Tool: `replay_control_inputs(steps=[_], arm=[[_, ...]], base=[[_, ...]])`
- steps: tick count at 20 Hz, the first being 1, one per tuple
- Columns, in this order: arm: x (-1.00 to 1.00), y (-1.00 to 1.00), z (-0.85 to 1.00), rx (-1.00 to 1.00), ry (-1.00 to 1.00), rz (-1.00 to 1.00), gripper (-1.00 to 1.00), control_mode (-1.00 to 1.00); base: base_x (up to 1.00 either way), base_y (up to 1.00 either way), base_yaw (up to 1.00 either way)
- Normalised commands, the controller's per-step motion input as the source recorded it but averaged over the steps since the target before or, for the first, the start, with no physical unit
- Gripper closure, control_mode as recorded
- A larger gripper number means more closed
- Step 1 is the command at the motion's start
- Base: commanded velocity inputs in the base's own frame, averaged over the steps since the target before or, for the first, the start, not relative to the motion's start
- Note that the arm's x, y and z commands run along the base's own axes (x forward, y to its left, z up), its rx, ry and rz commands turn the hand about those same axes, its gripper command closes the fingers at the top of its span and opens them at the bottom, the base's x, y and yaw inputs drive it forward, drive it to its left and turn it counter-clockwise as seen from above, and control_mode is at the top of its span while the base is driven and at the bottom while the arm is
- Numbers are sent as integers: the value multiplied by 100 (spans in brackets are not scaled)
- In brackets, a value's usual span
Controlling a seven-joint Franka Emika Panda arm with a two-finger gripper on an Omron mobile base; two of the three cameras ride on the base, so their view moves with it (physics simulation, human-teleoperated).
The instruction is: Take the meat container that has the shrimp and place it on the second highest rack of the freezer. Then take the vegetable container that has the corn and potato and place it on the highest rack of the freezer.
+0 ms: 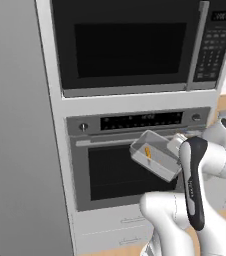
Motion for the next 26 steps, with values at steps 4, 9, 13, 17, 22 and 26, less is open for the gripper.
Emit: replay_control_inputs(steps=[4,9,13,17,22,26], arm=[[0,0,0,0,0,0,100,100],[0,0,0,0,0,0,100,100],[0,0,0,0,0,0,100,100],[0,0,0,0,0,0,100,100],[0,0,0,0,0,0,100,100],[0,0,0,0,0,0,100,100]], base=[[-39,100,0],[-11,100,0],[-6,100,0],[-15,100,0],[-3,94,-1],[0,46,-8]])
